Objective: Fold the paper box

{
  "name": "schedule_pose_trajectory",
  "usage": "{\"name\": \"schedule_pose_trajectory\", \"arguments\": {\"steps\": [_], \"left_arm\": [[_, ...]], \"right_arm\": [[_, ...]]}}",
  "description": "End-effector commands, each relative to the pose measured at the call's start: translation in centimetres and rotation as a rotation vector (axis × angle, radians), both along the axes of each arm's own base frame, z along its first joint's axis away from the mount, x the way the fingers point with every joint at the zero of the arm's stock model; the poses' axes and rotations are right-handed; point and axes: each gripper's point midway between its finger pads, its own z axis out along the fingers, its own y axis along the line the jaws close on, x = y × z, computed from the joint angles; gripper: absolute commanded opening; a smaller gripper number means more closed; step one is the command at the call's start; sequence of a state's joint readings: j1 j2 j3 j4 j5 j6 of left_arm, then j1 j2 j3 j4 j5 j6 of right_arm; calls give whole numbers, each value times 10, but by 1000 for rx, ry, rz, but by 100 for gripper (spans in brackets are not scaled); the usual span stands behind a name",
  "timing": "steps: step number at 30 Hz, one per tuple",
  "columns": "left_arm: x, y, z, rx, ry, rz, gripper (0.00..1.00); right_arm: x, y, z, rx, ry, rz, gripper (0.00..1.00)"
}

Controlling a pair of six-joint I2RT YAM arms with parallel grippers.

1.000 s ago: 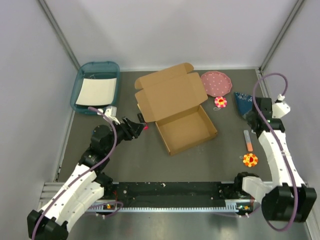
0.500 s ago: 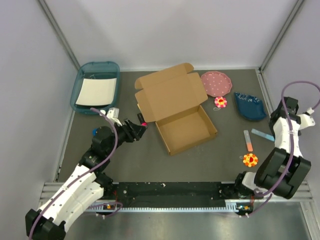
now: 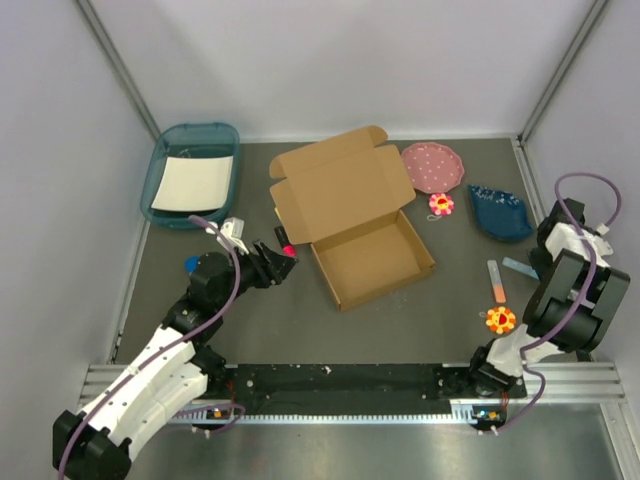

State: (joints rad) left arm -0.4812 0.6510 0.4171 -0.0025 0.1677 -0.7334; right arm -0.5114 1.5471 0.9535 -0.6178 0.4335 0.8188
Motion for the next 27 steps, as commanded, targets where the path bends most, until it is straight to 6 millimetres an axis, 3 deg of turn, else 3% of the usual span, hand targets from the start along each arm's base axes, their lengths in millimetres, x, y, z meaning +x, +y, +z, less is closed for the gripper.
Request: {"name": "schedule_pose_trajectory", "arguments": {"steps": [1,13,21,27], "left_arm": [[-1,-5,17,-44,-48,-20,64],[3,-5,12,-27,-44,-12,64],[3,-5,9,-19,-35,-9,64],[6,-8,7,-11,-20,-11,64]], "right_arm": [[27,-12,9,-4,-61,30,56],[26,-11,-7,22,-56,-27,72],[35,-7,-27,84,-39,-38,71],[41,-11,-32,82,-14,13,58]]}}
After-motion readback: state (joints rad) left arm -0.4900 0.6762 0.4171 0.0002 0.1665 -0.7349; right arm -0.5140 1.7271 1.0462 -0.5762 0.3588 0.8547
